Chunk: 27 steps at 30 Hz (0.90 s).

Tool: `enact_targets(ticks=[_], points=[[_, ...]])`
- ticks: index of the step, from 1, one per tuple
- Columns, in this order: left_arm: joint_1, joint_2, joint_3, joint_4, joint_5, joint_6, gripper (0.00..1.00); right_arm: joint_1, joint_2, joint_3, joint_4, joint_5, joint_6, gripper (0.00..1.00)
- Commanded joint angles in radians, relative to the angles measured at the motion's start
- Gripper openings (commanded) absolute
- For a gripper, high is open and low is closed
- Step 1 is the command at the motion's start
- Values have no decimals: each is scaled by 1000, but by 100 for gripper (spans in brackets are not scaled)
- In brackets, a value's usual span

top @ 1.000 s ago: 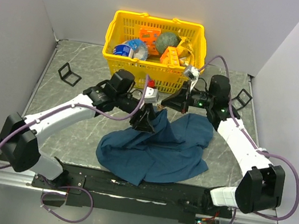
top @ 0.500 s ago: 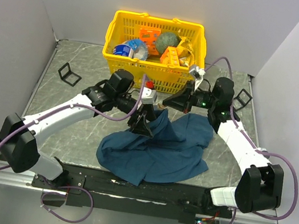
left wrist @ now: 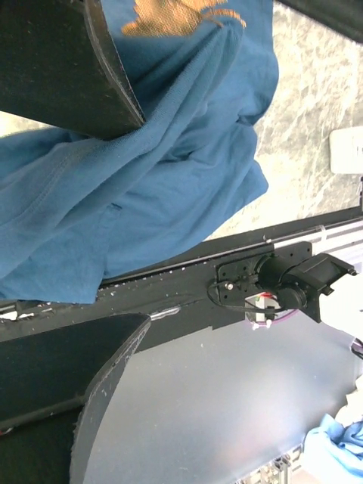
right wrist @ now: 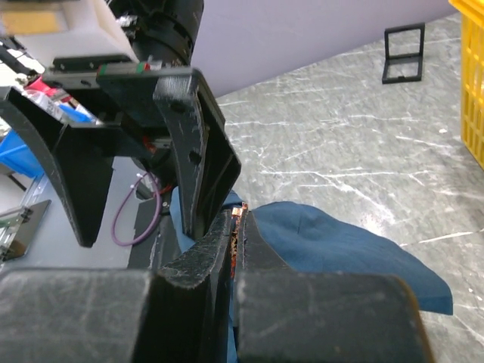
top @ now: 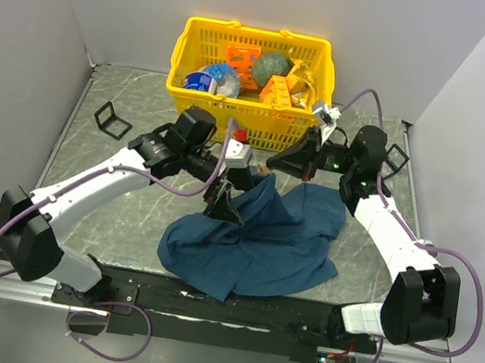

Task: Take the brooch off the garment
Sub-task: Remove the brooch from the clothes.

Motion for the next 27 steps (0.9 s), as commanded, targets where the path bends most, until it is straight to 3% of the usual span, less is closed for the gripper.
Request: enact_targets(ticks=[1, 8, 12, 16, 27], points=[[29, -59, 65, -50, 27, 66, 97, -12, -47, -8, 107, -36, 39, 0], [63, -82, 81, -21, -59, 36, 99, -14, -43, -16, 158, -75, 79, 0], [75, -86, 62, 46, -195, -33, 99, -12, -46, -19, 181, -99, 103, 0], [75, -57, 91, 42, -309, -9, 99, -9, -51, -28, 189, -119, 108, 0], [47, 64, 167, 180, -286, -139, 95, -5, -93, -34, 89, -95, 25, 0]])
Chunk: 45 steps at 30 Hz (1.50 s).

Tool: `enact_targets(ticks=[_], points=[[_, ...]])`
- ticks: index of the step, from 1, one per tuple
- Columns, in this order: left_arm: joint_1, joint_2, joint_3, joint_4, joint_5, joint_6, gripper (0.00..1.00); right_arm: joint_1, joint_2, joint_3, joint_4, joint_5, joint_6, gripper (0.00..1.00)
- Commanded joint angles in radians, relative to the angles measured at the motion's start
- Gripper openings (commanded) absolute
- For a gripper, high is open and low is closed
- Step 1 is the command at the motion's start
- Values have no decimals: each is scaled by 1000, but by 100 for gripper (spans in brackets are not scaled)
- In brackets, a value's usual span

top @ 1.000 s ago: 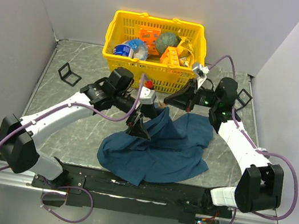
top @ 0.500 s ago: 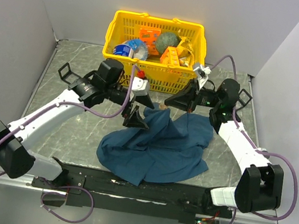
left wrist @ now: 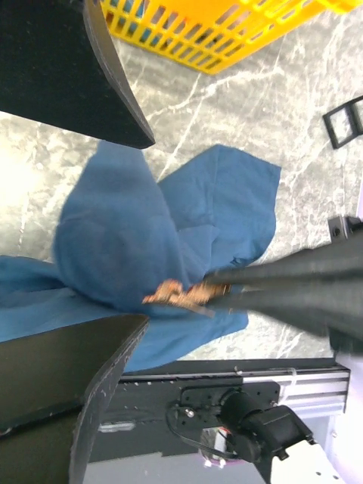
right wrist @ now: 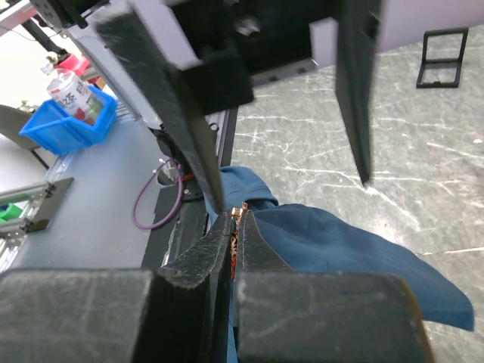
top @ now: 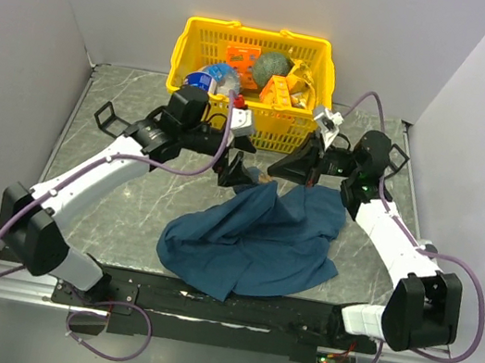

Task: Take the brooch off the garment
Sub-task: Remove the brooch from the clothes.

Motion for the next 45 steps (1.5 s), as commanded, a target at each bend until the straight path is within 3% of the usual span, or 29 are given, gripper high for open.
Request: enact_targets(ticks=[1, 11, 21, 27, 35, 39, 45], points=[[-29, 35, 66, 63, 7, -58, 95, -2, -66, -7, -5, 7, -44, 0], [-52, 70, 68, 134, 119, -160, 82, -2, -89, -20, -63, 31, -110, 0], [-44, 75, 38, 206, 177, -229, 57, -5, -97, -24, -92, 50, -140, 0], [-44, 76, 12, 221, 173, -263, 52, -5, -101, -24, -95, 59, -143, 0], [-37, 52, -37, 257, 182, -295, 55, -22, -107, -52, 18, 79, -67, 0], [-21, 52, -54, 296, 184, -334, 46, -27, -107, -59, 38, 79, -53, 0], [5, 69, -63, 400, 220, -436, 46, -25, -115, -64, 11, 85, -85, 0]])
